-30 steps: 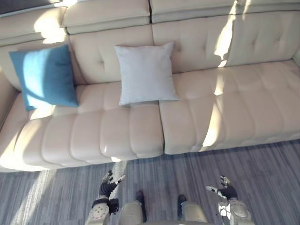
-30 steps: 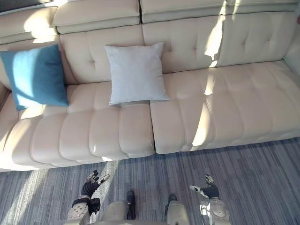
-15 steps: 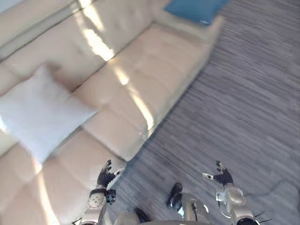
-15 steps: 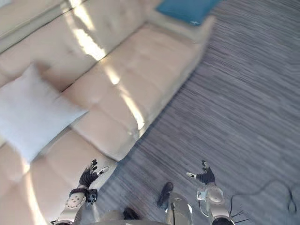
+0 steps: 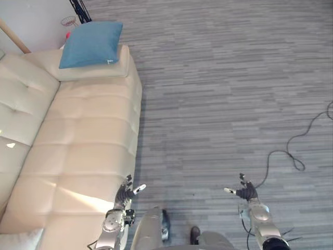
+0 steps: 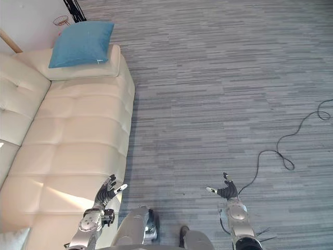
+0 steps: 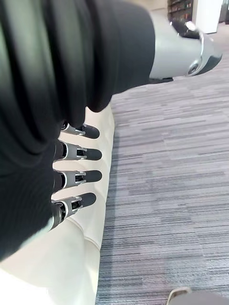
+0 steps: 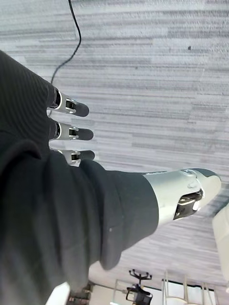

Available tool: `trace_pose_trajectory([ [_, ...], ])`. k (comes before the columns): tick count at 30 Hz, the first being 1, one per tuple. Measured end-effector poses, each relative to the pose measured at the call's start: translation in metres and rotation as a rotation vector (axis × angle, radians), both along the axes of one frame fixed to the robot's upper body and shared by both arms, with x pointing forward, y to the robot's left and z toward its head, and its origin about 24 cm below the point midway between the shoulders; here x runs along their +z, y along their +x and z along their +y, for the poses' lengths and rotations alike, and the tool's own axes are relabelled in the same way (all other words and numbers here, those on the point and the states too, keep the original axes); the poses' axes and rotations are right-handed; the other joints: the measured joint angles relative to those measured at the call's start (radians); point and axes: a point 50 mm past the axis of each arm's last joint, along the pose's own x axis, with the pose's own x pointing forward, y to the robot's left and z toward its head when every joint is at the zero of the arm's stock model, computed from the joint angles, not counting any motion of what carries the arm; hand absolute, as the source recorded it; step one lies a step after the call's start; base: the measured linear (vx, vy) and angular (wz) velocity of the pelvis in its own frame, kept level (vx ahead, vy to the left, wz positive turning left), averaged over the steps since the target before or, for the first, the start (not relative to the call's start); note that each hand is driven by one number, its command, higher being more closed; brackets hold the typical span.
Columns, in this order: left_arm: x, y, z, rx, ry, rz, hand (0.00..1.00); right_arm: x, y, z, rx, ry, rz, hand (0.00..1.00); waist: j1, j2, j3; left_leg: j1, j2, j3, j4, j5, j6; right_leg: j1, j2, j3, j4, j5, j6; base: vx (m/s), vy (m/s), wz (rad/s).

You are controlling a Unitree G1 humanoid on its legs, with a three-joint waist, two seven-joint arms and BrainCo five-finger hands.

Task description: Pick up cushions and gather them together orderly.

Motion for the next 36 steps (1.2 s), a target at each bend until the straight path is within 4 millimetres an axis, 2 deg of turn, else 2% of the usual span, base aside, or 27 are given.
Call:
trace_pose_trajectory([
  [1,0.000,-0.001,0.004,0.021,-0.002,0.002,0.00,0.000,0.002,0.004,0.008,0.006,-0.006,0.00,0.019,-0.022,-0.014,0.000,-0.028,0.007,0.020,0.037,0.059,0.002,-0.027,0.006,0.035,-0.040,0.027,0.62,0.199,-0.16],
  [3,-0.003,-0.005,0.005,0.055,-0.018,0.019,0.00,0.002,0.006,0.006,0.012,0.010,-0.014,0.00,0.019,-0.052,-0.016,0.006,-0.053,0.021,0.074,-0.018,0.135,-0.053,-0.059,0.001,0.227,-0.076,0.089,0.63,0.184,0.01],
  [5,-0.006,-0.006,0.002,0.046,-0.025,0.037,0.00,-0.001,0.003,0.008,-0.018,0.036,-0.013,0.00,0.003,-0.073,-0.007,0.106,-0.091,0.017,0.102,-0.098,0.175,-0.165,-0.103,-0.003,0.632,0.014,0.286,0.65,0.181,0.30],
  [6,-0.007,-0.008,0.001,0.042,-0.025,0.048,0.00,-0.005,-0.002,0.010,-0.017,0.040,0.003,0.00,-0.011,-0.076,-0.007,0.184,-0.109,0.004,0.099,-0.133,0.184,-0.214,-0.143,-0.031,0.828,0.025,0.294,0.66,0.140,0.36],
  [8,-0.008,-0.009,0.000,0.037,-0.023,0.051,0.00,-0.009,-0.009,0.010,-0.018,0.041,0.023,0.00,-0.019,-0.072,-0.010,0.301,-0.121,-0.012,0.051,-0.144,0.186,-0.286,-0.203,-0.109,0.950,-0.003,0.186,0.67,0.117,0.26],
  [9,-0.005,-0.004,0.000,0.037,-0.021,0.038,0.00,-0.009,-0.009,0.011,-0.017,0.042,0.023,0.00,-0.018,-0.066,-0.011,0.365,-0.118,-0.026,0.002,-0.144,0.186,-0.345,-0.220,-0.157,0.928,-0.023,0.146,0.57,0.081,0.08],
  [11,-0.003,0.000,0.001,0.033,-0.012,0.028,0.00,-0.008,-0.007,0.011,-0.017,0.043,0.019,0.00,-0.028,-0.063,-0.010,0.431,-0.114,-0.052,-0.058,-0.145,0.184,-0.431,-0.231,-0.208,0.812,-0.042,0.122,0.54,0.023,0.25],
  [13,-0.004,0.005,0.000,0.029,-0.016,0.031,0.00,-0.008,-0.006,0.007,-0.017,0.034,0.029,0.00,-0.048,-0.037,0.007,0.513,-0.091,-0.081,-0.116,-0.152,0.170,-0.465,-0.198,-0.231,0.553,-0.025,0.109,0.55,-0.017,0.36],
  [14,-0.005,0.005,-0.001,0.030,-0.017,0.039,0.00,-0.009,-0.008,0.005,-0.019,0.030,0.037,0.00,-0.058,-0.024,0.014,0.559,-0.070,-0.087,-0.139,-0.159,0.144,-0.470,-0.160,-0.224,0.318,0.048,0.122,0.57,-0.030,0.33],
  [15,-0.006,0.004,0.002,0.033,-0.009,0.047,0.00,-0.010,-0.009,0.007,-0.020,0.037,0.041,0.00,-0.068,-0.029,0.014,0.596,-0.064,-0.090,-0.152,-0.173,0.113,-0.465,-0.138,-0.214,0.100,0.154,0.127,0.70,-0.061,0.35],
  [16,-0.008,0.003,0.002,0.037,-0.007,0.057,0.00,-0.011,-0.010,0.008,-0.021,0.039,0.047,0.00,-0.068,-0.040,0.014,0.626,-0.062,-0.097,-0.154,-0.193,0.080,-0.470,-0.131,-0.211,0.009,0.228,0.118,0.60,-0.081,0.31],
  [18,-0.012,-0.002,0.004,0.042,0.000,0.084,0.00,-0.016,-0.019,0.007,-0.029,0.040,0.073,0.00,-0.073,-0.059,-0.004,0.687,-0.057,-0.130,-0.133,-0.229,0.022,-0.480,-0.120,-0.191,0.005,0.341,0.053,0.70,-0.168,0.48],
  [19,-0.015,-0.004,0.001,0.039,-0.007,0.096,0.00,-0.019,-0.025,0.003,-0.045,0.040,0.086,0.00,-0.083,-0.045,-0.020,0.687,-0.035,-0.155,-0.088,-0.234,0.015,-0.490,-0.118,-0.187,0.068,0.411,0.032,0.91,-0.246,0.66],
  [20,-0.017,-0.006,-0.006,0.038,-0.028,0.106,0.00,-0.020,-0.031,-0.001,-0.070,0.040,0.095,0.00,-0.091,-0.002,-0.034,0.629,0.014,-0.162,0.054,-0.219,-0.010,-0.492,-0.091,-0.224,0.140,0.356,0.018,0.76,-0.209,0.46],
  [21,-0.017,-0.006,-0.007,0.041,-0.034,0.106,0.00,-0.020,-0.031,-0.001,-0.070,0.043,0.094,0.00,-0.091,0.008,-0.035,0.587,0.031,-0.153,0.156,-0.185,-0.061,-0.480,-0.076,-0.233,0.151,0.326,0.013,0.77,-0.225,0.15],
  [22,-0.019,-0.007,-0.008,0.061,-0.048,0.115,0.00,-0.020,-0.029,0.002,-0.056,0.044,0.098,0.00,-0.084,0.017,-0.029,0.490,0.066,-0.127,0.390,-0.016,-0.100,-0.415,-0.045,-0.235,0.134,0.285,0.003,0.77,-0.205,-0.10],
  [23,-0.021,-0.009,-0.009,0.077,-0.059,0.121,0.00,-0.021,-0.030,0.002,-0.058,0.046,0.099,0.00,-0.068,0.024,-0.014,0.404,0.127,-0.096,0.618,0.030,-0.082,-0.305,-0.006,-0.231,0.073,0.271,-0.003,0.75,-0.178,-0.16],
  [24,-0.020,-0.006,-0.009,0.074,-0.060,0.115,0.00,-0.022,-0.030,0.003,-0.065,0.054,0.101,0.00,-0.067,0.021,-0.006,0.367,0.154,-0.069,0.708,-0.009,-0.036,-0.249,0.007,-0.225,0.045,0.266,-0.010,0.70,-0.110,-0.12],
  [26,-0.016,-0.001,-0.011,0.061,-0.061,0.092,0.00,-0.021,-0.030,0.007,-0.088,0.086,0.084,0.00,-0.039,-0.027,0.009,0.217,0.150,0.004,0.782,-0.108,0.035,-0.075,-0.010,-0.189,-0.055,0.255,-0.021,0.67,-0.036,-0.12],
  [27,-0.013,0.002,-0.011,0.059,-0.061,0.072,0.00,-0.020,-0.028,0.006,-0.096,0.092,0.068,0.00,-0.031,-0.048,0.009,0.132,0.124,0.021,0.703,-0.134,0.048,-0.023,-0.038,-0.181,-0.091,0.232,-0.008,0.57,0.018,-0.20],
  [29,-0.008,0.009,-0.014,0.052,-0.067,0.044,0.00,-0.016,-0.023,0.002,-0.108,0.089,0.044,0.00,-0.014,-0.046,0.013,0.044,0.096,0.028,0.524,-0.136,0.046,0.017,-0.064,-0.174,-0.109,0.183,0.047,0.53,0.110,-0.25],
  [30,-0.009,0.007,-0.017,0.053,-0.078,0.050,0.00,-0.015,-0.024,-0.005,-0.131,0.079,0.046,0.00,-0.010,-0.018,0.018,0.029,0.094,0.015,0.245,-0.095,-0.002,0.049,-0.063,-0.173,-0.107,0.143,0.082,0.52,0.185,-0.19],
  [31,-0.012,0.004,-0.020,0.051,-0.084,0.062,0.00,-0.017,-0.027,-0.008,-0.140,0.074,0.057,0.00,-0.008,0.019,0.015,0.040,0.100,0.019,0.098,0.044,0.032,0.075,-0.048,-0.165,-0.102,0.110,0.103,0.51,0.217,-0.06],
  [32,-0.014,0.002,-0.019,0.053,-0.083,0.075,0.00,-0.022,-0.030,-0.004,-0.141,0.086,0.087,0.00,-0.010,-0.009,0.015,0.082,0.065,0.048,0.076,0.020,0.077,0.098,-0.084,-0.146,-0.102,0.097,0.107,0.56,0.234,0.12],
  [33,-0.011,0.003,-0.018,0.056,-0.079,0.061,0.00,-0.022,-0.030,-0.002,-0.132,0.089,0.089,0.00,-0.010,-0.028,0.008,0.092,0.029,0.055,0.062,-0.010,0.086,0.101,-0.113,-0.126,-0.100,0.100,0.105,0.56,0.227,0.17],
  [34,-0.011,0.004,-0.016,0.056,-0.073,0.057,0.00,-0.022,-0.029,-0.003,-0.135,0.089,0.087,0.00,-0.010,-0.029,0.007,0.086,0.022,0.056,0.086,-0.029,0.107,0.103,-0.121,-0.122,-0.090,0.100,0.106,0.57,0.223,0.16],
  [36,-0.013,-0.001,-0.015,0.065,-0.075,0.072,0.00,-0.020,-0.025,-0.001,-0.123,0.090,0.079,0.00,-0.008,-0.034,0.004,0.111,0.007,0.059,0.147,-0.120,0.138,0.053,-0.153,-0.087,0.112,0.059,0.174,0.51,0.206,0.04],
])
